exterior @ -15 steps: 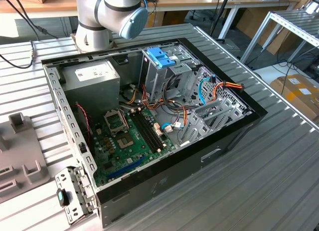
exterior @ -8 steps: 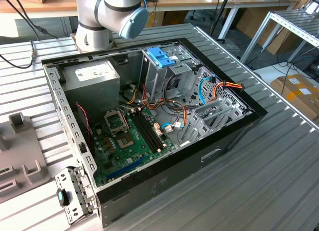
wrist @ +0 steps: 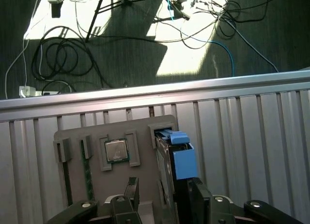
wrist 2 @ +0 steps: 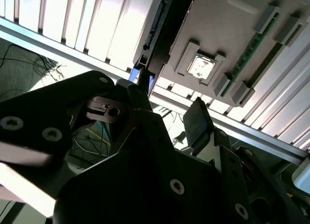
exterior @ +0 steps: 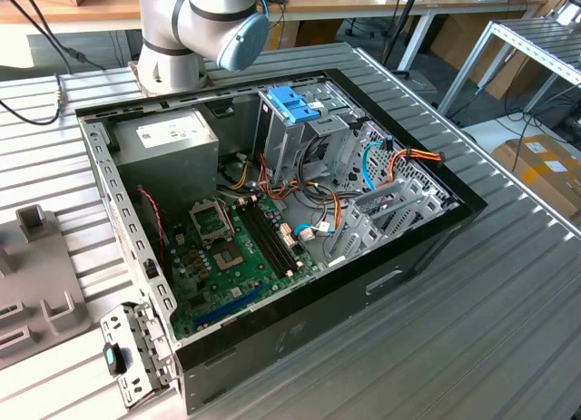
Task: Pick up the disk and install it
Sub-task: 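Pick up the disk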
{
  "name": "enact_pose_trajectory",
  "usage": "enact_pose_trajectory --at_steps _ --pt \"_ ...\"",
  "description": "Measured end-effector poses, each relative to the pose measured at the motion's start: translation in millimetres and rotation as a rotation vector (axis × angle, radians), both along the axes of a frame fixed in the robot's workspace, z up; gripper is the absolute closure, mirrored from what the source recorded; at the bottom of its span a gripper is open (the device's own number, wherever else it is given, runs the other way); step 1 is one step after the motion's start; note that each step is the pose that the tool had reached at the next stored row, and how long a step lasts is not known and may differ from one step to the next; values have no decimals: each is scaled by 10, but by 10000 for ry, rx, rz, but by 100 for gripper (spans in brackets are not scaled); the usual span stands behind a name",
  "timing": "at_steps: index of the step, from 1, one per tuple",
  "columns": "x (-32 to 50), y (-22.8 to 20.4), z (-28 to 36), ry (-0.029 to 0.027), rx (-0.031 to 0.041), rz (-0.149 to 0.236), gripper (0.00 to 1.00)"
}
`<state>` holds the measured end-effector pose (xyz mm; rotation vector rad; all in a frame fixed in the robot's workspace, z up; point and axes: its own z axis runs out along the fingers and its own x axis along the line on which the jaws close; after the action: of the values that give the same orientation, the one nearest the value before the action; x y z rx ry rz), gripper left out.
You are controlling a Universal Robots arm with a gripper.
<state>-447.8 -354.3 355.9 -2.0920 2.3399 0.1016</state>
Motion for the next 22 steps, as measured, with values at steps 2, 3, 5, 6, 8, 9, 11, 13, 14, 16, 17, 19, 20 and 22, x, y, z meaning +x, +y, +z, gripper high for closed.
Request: enact_pose_trajectory --at_steps 2,3,5,6,8,9,11,13,14,16,17,19,20,22 --pt "0 12 -4 0 0 8 44" --pt "0 19 -5 0 0 36 44" --pt "0 30 -7 -1 1 137 44" --pt "0 37 -8 0 0 253 44" --pt "1 47 -11 -1 0 447 44" --pt "1 52 -12 -1 0 530 44" --pt "2 70 -13 -1 0 655 44" --pt "2 82 -16 -2 1 664 44" --pt "2 82 -17 -1 0 665 44" --pt "2 84 -22 1 -1 664 44" --pt "2 84 -25 0 0 664 44" --pt "2 84 -28 -1 0 664 44" --pt "1 84 -35 0 0 664 44" --pt "0 83 -42 0 0 664 44"
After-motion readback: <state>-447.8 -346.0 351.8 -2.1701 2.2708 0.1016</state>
